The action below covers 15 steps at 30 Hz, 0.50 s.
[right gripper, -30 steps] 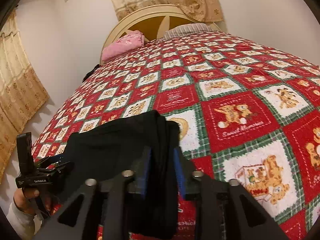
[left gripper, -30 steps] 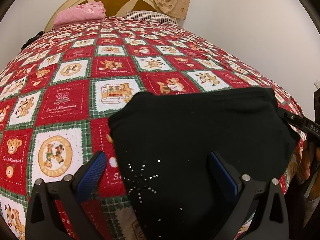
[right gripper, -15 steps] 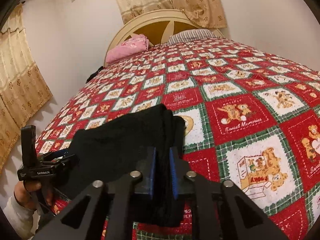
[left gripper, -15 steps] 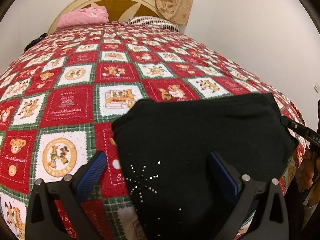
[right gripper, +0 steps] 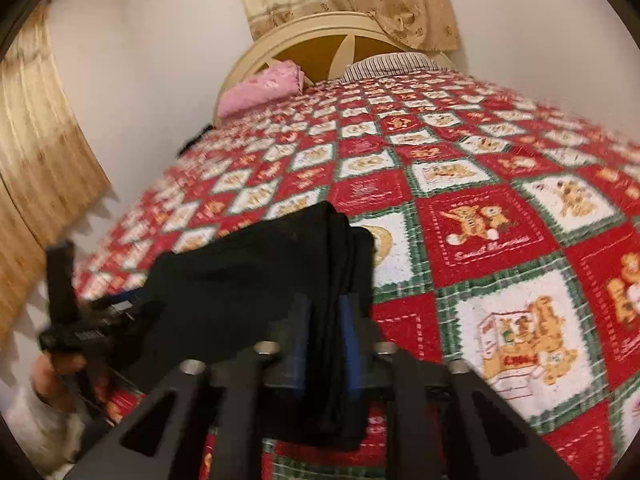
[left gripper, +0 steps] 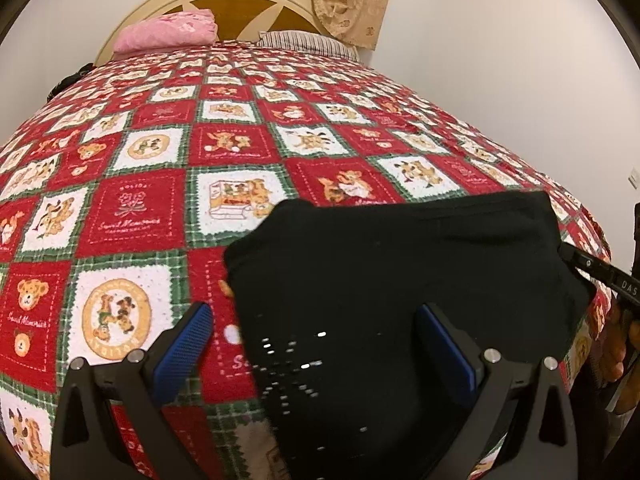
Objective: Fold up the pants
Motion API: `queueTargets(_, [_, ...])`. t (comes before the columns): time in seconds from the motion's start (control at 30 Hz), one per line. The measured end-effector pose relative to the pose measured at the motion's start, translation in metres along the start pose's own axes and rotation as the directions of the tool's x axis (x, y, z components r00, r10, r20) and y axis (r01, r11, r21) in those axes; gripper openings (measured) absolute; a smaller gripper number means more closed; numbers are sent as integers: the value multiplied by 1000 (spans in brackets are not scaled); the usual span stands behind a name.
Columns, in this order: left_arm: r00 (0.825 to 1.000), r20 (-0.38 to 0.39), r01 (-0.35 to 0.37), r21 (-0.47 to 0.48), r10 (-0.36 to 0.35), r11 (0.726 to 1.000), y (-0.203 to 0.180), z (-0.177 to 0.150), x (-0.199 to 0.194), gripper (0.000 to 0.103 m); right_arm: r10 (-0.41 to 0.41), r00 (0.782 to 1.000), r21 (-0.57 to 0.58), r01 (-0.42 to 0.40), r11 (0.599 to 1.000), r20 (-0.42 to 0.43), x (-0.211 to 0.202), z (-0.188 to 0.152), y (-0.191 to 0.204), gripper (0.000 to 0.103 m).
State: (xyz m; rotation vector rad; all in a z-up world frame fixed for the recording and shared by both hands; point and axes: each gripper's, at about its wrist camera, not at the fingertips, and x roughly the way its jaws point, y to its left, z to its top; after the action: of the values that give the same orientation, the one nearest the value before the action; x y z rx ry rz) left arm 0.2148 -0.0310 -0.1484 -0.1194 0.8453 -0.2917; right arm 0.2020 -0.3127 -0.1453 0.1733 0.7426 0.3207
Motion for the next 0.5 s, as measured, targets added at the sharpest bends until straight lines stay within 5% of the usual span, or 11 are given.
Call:
queueTargets(0.1, [1000, -4, 4, -3, -4, 1000, 1, -1, -1, 103, -27, 1000, 13, 27, 1000, -16, 1, 1, -9, 8])
queueTargets(0.2, [1000, -5, 2, -9, -2, 1000, 2, -2, -2, 103, -173, 985, -4, 173, 985, -6, -2, 4, -18, 0])
queueTargets(0.3, [1000, 17, -17, -17, 18, 1000, 4, -2, -6, 103, -186, 981, -3, 186, 983, 46, -17, 11, -17, 0])
queueTargets(0.37, [1000, 24, -18, -23, 18, 1000, 3, -4, -9, 103, -107, 991, -70, 113, 991, 83, -28, 22, 5, 1])
queueTargets(0.4, [1000, 21, -18, -22, 18, 1000, 3, -5, -9, 103, -59, 995, -105, 68, 992, 78, -27, 27, 18, 6])
queueTargets(0.5, [1000, 4, -29, -12, 29, 1000, 0, -7, -5, 103, 59, 998, -236, -54, 970, 14, -6, 36, 67, 57])
